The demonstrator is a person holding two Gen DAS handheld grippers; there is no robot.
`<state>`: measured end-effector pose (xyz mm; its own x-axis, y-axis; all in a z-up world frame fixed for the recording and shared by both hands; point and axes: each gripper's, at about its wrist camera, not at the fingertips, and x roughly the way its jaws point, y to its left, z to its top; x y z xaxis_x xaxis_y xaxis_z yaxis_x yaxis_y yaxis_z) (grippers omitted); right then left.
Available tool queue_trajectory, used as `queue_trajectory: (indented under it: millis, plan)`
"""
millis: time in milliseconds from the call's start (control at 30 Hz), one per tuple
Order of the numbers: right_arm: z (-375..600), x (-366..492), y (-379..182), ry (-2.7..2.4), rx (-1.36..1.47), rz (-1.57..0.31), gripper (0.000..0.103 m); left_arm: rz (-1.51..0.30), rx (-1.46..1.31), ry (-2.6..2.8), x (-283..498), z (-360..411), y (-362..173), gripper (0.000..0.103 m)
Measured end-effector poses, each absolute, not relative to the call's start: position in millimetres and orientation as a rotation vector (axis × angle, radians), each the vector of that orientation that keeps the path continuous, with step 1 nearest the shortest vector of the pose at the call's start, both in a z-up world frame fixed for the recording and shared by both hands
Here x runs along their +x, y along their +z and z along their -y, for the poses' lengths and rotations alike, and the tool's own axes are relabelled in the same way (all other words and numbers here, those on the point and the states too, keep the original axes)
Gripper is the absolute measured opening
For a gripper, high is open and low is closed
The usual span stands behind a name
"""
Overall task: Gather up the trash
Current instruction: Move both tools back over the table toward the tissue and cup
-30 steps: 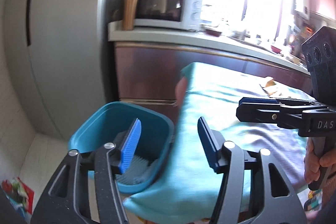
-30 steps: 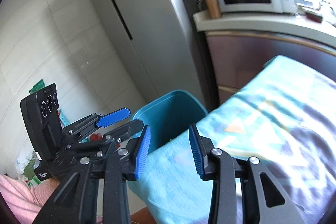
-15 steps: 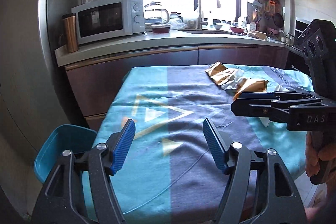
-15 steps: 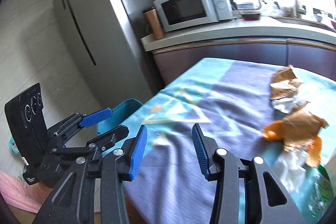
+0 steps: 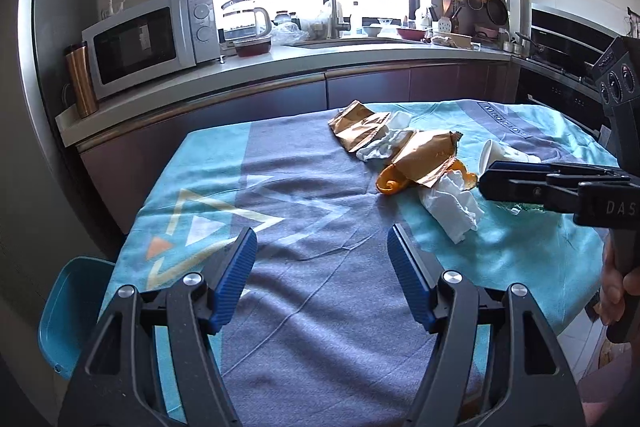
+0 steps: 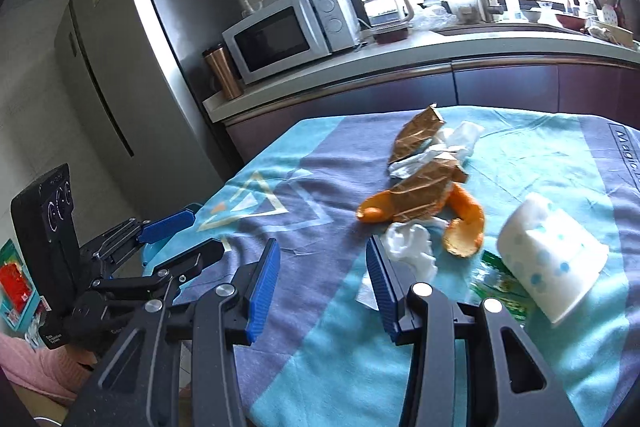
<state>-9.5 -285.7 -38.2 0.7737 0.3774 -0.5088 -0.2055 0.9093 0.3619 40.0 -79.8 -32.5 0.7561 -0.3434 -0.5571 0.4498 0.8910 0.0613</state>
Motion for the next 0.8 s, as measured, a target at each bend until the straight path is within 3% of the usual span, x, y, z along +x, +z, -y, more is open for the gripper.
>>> queue_trajectory:
  millis: [800]
  plan:
    - [409.0, -30.8, -83.9, 0.061, 0.566, -0.584, 0.042, -0.69, 0.256, -0.646, 63.8, 187.6, -56.4, 0.068]
